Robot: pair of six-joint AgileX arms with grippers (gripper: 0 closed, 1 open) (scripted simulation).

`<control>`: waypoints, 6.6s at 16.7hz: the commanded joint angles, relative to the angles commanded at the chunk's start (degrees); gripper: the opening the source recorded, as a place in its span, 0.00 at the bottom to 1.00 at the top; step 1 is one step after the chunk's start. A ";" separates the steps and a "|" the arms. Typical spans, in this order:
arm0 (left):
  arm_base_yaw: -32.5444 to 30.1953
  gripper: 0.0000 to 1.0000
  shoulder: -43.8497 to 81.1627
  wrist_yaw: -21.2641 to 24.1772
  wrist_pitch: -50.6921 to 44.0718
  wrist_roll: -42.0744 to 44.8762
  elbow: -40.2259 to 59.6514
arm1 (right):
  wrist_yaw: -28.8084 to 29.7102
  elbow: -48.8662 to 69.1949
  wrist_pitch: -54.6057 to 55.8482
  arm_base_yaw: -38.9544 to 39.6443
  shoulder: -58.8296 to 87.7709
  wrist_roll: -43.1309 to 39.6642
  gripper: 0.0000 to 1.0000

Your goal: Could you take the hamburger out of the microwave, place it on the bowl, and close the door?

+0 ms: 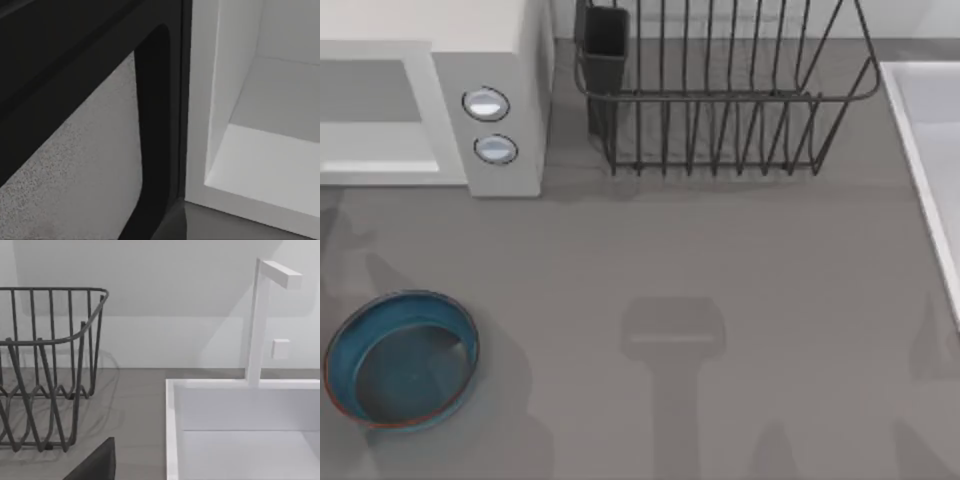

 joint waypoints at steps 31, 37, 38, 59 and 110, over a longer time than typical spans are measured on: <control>-47.83 0.00 44.61 -33.85 -147.81 -153.47 60.17 | 0.00 0.00 0.00 0.00 0.00 0.00 1.00; -47.63 0.00 44.55 -34.11 -147.90 -153.73 60.17 | 0.00 0.00 0.00 0.00 0.00 0.00 1.00; -47.39 0.00 44.55 -34.32 -147.24 -153.53 59.62 | 0.00 0.00 0.00 0.00 0.00 0.00 1.00; -43.97 0.75 44.87 -37.38 -137.76 -150.93 51.69 | 0.00 0.00 0.00 0.00 0.00 0.00 1.00; -13.48 0.85 -89.35 6.34 -50.92 -0.01 -23.23 | 0.00 0.00 0.00 0.00 0.00 0.00 1.00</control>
